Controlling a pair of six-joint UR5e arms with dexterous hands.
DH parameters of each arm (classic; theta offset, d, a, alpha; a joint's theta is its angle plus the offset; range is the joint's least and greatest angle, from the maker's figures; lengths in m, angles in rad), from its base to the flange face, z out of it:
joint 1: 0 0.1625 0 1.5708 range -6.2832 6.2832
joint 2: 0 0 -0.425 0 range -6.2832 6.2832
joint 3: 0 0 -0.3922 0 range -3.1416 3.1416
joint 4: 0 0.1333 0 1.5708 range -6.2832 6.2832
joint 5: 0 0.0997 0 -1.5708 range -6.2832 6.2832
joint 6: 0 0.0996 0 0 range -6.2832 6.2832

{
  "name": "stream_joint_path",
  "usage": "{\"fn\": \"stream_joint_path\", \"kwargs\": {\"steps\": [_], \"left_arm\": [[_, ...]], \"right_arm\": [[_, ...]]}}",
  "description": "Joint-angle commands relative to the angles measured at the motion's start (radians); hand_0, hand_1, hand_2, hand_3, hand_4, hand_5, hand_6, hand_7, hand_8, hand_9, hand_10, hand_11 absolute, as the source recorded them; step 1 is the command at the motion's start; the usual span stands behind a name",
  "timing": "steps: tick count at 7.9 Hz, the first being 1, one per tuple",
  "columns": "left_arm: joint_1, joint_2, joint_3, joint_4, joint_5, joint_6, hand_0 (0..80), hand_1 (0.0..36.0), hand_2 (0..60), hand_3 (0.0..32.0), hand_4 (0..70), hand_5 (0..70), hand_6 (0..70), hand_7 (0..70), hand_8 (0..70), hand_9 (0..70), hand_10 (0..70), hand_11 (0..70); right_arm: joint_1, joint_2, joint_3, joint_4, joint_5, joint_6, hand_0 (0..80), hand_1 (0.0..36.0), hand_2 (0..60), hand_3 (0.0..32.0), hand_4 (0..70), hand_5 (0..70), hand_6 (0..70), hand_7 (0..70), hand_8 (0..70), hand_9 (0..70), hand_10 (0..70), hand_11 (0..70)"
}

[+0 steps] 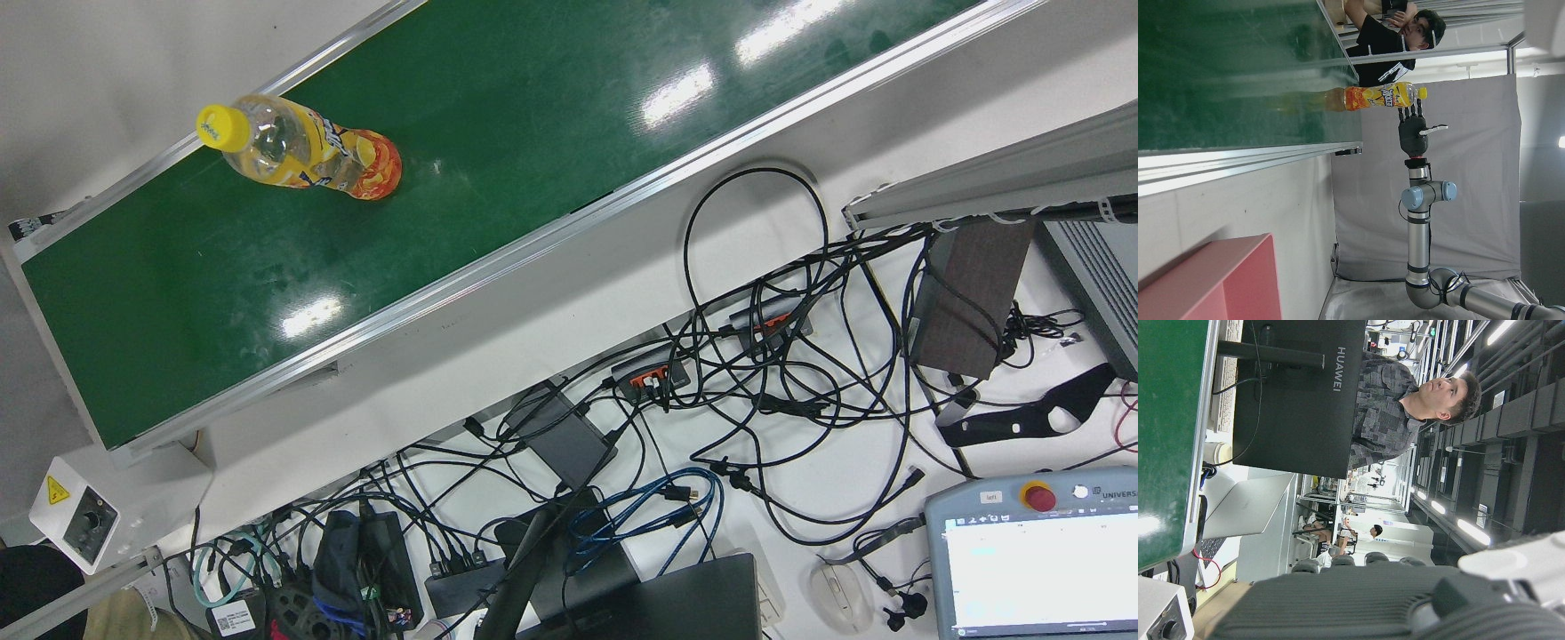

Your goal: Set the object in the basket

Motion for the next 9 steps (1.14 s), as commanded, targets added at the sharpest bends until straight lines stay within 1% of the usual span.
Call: {"fn": "stream_joint_path", "kwargs": {"steps": [1,4,9], "left_arm": [[0.000,0.000,0.000,0.000,0.000,0.000,61.0,3.3,0.0,1.4,12.7,15.7,0.1,1.4,7.2,9.5,2.1,4.5],[0.000,-0.001,0.000,0.000,0.000,0.000,60.5,3.0,0.0,1.4,12.7,16.8,0.0,1.3,7.5,9.8,1.6,3.6],[-0.009,0.000,-0.001,0.000,0.000,-0.003,59.4,2.5,0.0,1.2,12.6,17.6,0.1,1.5,7.7,10.2,2.0,4.2]], "right_arm": [[0.000,0.002,0.001,0.000,0.000,0.000,0.0,0.0,0.0,0.0,0.0,0.0,0.0,0.0,0.0,0.0,0.0,0.0],[0.002,0.000,0.003,0.000,0.000,0.000,0.0,0.0,0.0,0.0,0.0,0.0,0.0,0.0,0.0,0.0,0.0,0.0],[0.002,0.000,0.003,0.000,0.000,0.000,0.0,0.0,0.0,0.0,0.0,0.0,0.0,0.0,0.0,0.0,0.0,0.0]]}}
